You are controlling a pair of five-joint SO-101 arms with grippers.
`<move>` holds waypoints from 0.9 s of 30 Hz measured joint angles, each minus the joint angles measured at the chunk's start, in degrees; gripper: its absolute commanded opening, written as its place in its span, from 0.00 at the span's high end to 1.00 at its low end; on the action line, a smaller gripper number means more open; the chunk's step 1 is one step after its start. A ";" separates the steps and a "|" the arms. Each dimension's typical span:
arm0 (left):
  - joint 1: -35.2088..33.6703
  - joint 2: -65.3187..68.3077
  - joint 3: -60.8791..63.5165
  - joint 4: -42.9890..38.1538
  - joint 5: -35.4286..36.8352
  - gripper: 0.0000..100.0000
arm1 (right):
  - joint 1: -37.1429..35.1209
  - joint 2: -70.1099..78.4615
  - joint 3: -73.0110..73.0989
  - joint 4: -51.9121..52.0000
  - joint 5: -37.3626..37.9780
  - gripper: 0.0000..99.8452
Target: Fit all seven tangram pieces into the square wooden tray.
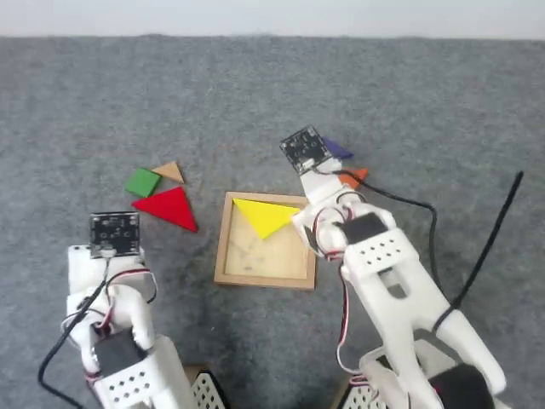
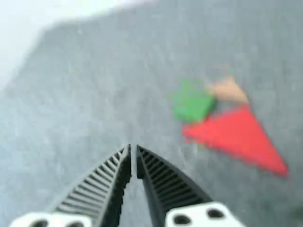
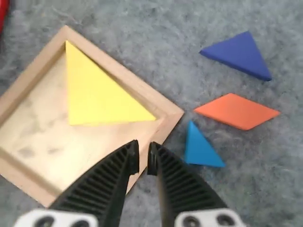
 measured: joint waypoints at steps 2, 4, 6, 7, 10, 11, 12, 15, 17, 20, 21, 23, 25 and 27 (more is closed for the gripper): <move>0.18 0.00 -2.90 -0.62 2.29 0.90 | -0.09 -0.97 2.46 -2.46 0.00 0.96; 0.18 0.53 -6.51 -0.62 4.31 0.90 | 0.00 -1.23 4.40 -5.19 -0.79 0.96; 0.53 3.43 -11.16 0.18 6.07 0.89 | -0.09 -1.32 5.27 -6.59 -1.67 0.96; 1.23 6.15 -13.63 0.62 6.68 0.88 | -0.18 -1.32 5.36 -7.03 -1.93 0.96; 5.63 16.44 -21.01 2.64 7.47 0.83 | -0.35 -1.32 5.36 -7.56 -2.20 0.96; 7.38 20.75 -23.30 3.34 7.56 0.82 | -0.35 -1.32 5.36 -7.65 -2.20 0.96; 9.05 25.58 -25.32 3.78 7.74 0.82 | -0.35 -1.32 5.36 -7.65 -2.20 0.96; 12.48 40.97 -31.12 4.31 10.37 0.82 | -0.35 -1.32 5.36 -7.65 -2.20 0.96; 13.36 50.37 -34.81 4.40 15.65 0.81 | -0.35 -1.32 5.36 -7.65 -2.20 0.96; 13.63 63.47 -39.21 4.40 29.19 0.75 | -0.35 -1.32 5.36 -7.65 -2.20 0.96; 13.71 67.08 -40.44 4.40 33.93 0.74 | -0.35 -1.32 5.36 -7.65 -2.20 0.96; 13.71 73.49 -43.25 4.75 42.20 0.72 | -0.35 -1.32 5.36 -7.65 -2.20 0.96; 13.98 78.77 -46.77 6.24 48.09 0.72 | -0.35 -1.32 5.36 -7.65 -2.20 0.96; 14.07 83.52 -50.46 8.62 52.13 0.72 | -0.35 -1.32 5.36 -7.65 -2.20 0.96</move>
